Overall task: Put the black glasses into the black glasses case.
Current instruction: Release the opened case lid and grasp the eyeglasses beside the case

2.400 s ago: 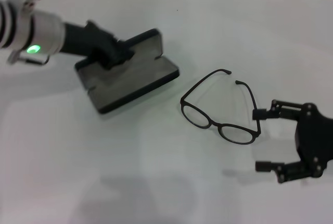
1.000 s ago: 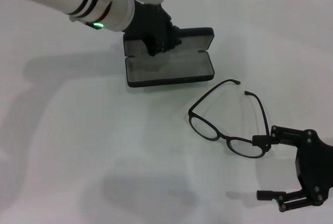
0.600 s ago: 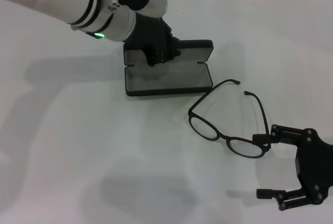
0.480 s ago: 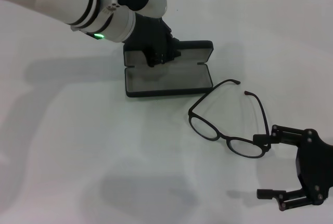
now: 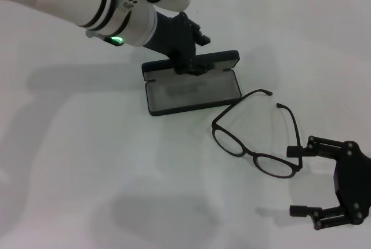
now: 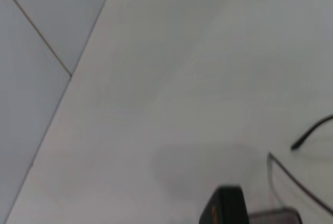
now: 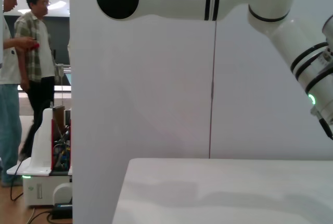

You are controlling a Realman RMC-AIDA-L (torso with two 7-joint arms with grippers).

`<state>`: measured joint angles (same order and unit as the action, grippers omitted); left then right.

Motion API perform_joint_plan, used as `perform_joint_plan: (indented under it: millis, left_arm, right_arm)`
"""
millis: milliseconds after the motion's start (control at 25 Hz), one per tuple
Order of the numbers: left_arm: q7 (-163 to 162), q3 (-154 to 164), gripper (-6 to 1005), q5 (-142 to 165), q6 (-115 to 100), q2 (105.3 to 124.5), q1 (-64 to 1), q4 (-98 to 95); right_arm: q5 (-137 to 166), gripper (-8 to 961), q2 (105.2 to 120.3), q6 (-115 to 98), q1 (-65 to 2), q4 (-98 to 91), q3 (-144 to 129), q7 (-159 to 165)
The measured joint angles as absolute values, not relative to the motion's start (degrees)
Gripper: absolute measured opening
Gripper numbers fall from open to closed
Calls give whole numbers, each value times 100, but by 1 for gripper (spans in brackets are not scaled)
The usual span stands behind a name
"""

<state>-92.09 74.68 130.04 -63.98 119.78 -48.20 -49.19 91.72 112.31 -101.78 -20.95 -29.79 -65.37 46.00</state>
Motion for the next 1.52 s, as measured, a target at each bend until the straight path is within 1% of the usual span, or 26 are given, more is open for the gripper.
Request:
perform_joint_plan:
  millis: [80, 200, 320, 360, 400, 440, 480, 520, 560, 640, 760, 960, 1080, 1280, 1400, 1520]
  left_arm:
    - [-9182, 7423, 509, 12761, -6405, 11978, -4800, -4921]
    - [-8967, 7241, 542, 11944, -6427, 11965, -4650, -4923]
    - [-8521, 7050, 576, 10663, -6498, 11965, -4259, -4889]
    - [-8394, 7037, 576, 10332, -6505, 11969, -4114, -4878]
    - [-8394, 7037, 576, 10332, -6505, 11969, -4114, -4878]
    - [-7944, 7033, 577, 9498, -6493, 11985, -3680, -4742]
    - [-7734, 7036, 577, 9168, -6474, 11993, -3555, -4619]
    - [-7563, 7036, 577, 8885, -6459, 11998, -3470, -4475]
    - [-7106, 7040, 577, 8089, -6455, 12001, -3369, -3932]
    - [-6920, 7038, 577, 7784, -6464, 11998, -3350, -3718]
    - [-6347, 7034, 578, 7072, -6493, 11988, -3290, -3239]
    - [-6107, 7049, 576, 6841, -6513, 11983, -3116, -3188]
    - [-6100, 7038, 577, 6835, -6515, 11972, -3089, -3187]
    - [-6100, 7035, 578, 6851, -6521, 11966, -3090, -3192]
    - [-6106, 7050, 577, 6867, -6527, 11966, -3116, -3193]
    - [-6098, 7055, 577, 6870, -6530, 11968, -3122, -3191]
  right_arm:
    - [9168, 864, 11228, -10184, -2092, -2989, -6487, 4644]
    - [9172, 862, 11223, -10197, -2100, -3106, -6216, 5056]
    - [9211, 861, 11192, -10202, -2125, -3562, -5969, 5861]
    - [9265, 861, 11183, -10203, -2131, -3877, -5968, 6244]
    - [9385, 861, 11197, -10173, -2131, -4224, -5973, 6656]
    - [9546, 860, 11232, -10114, -2134, -4654, -5979, 7124]
    - [9761, 860, 11296, -9995, -2141, -5150, -5980, 7672]
    - [9895, 860, 11325, -9929, -2144, -5382, -5981, 7981]
    - [10260, 859, 11417, -9754, -2197, -6025, -6004, 8764]
    - [10829, 859, 11483, -9665, -2404, -6802, -6071, 9860]
    - [11658, 858, 11485, -9856, -2944, -7515, -6330, 11354]
    - [12924, 856, 11533, -10053, -3997, -7775, -7307, 12916]
    - [13370, 846, 11545, -9962, -4321, -7784, -8023, 13476]
    - [13679, 833, 11579, -9698, -4550, -7764, -8806, 13967]
    - [13755, 827, 11590, -9512, -4573, -7719, -9146, 14089]
    - [13782, 715, 11605, -9280, -4526, -7687, -9456, 14121]
